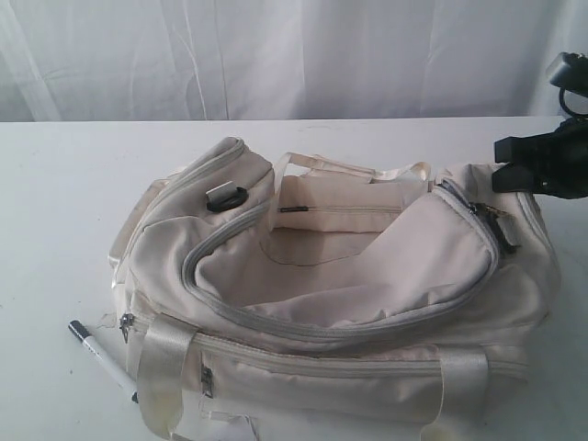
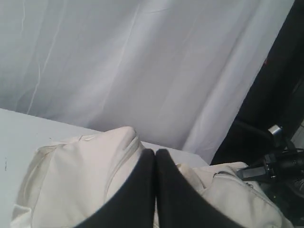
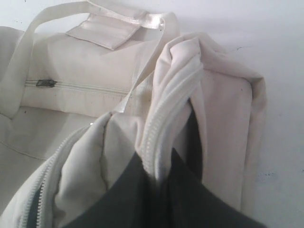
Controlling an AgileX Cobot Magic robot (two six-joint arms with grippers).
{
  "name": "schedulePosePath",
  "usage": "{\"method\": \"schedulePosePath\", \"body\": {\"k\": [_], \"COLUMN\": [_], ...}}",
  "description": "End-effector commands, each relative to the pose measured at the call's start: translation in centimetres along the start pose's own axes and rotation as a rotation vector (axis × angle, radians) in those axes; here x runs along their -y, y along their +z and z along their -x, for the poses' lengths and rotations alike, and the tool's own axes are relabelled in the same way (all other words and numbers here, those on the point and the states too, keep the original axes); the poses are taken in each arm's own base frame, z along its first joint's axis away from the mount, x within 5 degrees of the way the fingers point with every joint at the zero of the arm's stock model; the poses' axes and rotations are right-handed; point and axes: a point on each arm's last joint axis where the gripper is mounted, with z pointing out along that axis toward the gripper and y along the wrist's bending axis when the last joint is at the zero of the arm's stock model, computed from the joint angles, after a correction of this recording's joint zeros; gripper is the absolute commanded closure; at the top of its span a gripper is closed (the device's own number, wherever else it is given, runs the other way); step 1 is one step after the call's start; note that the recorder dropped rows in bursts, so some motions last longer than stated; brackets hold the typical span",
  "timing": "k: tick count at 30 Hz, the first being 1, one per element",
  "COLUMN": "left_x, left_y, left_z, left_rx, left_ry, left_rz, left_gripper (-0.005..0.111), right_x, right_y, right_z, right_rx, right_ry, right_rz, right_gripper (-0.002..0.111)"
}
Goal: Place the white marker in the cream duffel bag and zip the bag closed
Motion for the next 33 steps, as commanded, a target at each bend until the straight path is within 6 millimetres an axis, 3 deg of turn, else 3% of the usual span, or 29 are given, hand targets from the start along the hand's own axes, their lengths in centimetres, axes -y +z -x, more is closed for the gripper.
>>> {"method": "schedulePosePath", "body": {"k": [1, 5, 9, 14, 21, 26, 33], "left_x": [0.1, 1.6, 3.0, 4.9, 6.0, 7.7, 12.6], "left_y": [0.0, 0.7, 2.8, 7.2, 14.6, 19.5, 24.0], "left_z": [-0.1, 2.0, 3.2, 3.9, 4.3, 2.9, -2.8], "left_rx": [-0.065, -0.064, -0.160, -0.352, -0.488, -0.543, -0.588], "left_ry": [-0.033, 0.118, 0.209, 0.413, 0.666, 0.754, 1.002], "left_rz": [0.025, -0.020, -0.063, -0.179, -0.301, -0.460, -0.655], "left_gripper": [0.104, 0.104, 0.103, 0.099, 0.073, 0.071, 0.071], "right_x": [0.2, 0.3, 0.3, 0.3, 0.5, 0.7, 1.6], "right_y": [-0.2, -0.2, -0.2, -0.2, -0.2, 0.1, 1.7], "right_z": [0.4, 0.4, 0.4, 0.5, 0.7, 0.6, -0.1], "right_rx": [0.025, 0.026, 0.027, 0.032, 0.058, 0.050, 0.004], "right_ry": [0.007, 0.007, 0.007, 0.007, 0.017, 0.024, 0.056], "right_rz": [-0.005, -0.007, -0.009, -0.015, -0.036, -0.037, -0.032], "right_gripper": [0.101, 0.101, 0.101, 0.101, 0.101, 0.102, 0.102]}}
